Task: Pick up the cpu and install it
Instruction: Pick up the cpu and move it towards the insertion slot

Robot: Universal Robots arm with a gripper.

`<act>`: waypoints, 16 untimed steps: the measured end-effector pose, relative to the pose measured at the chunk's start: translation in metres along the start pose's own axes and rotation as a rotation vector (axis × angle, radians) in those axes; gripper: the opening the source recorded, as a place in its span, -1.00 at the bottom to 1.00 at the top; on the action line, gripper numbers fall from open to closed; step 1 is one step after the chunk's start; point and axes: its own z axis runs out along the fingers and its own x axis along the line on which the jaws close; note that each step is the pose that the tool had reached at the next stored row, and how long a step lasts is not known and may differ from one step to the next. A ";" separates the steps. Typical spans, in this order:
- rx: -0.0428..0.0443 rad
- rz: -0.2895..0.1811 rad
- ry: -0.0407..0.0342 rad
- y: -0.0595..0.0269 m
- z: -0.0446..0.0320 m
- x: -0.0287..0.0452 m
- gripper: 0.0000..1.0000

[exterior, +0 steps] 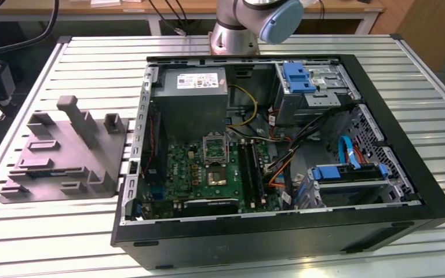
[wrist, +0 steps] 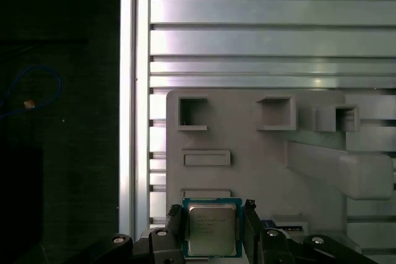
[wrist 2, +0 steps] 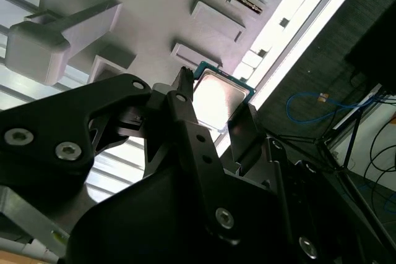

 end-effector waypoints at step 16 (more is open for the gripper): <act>0.0000 0.000 0.0000 0.0003 -0.0093 -0.0001 -0.06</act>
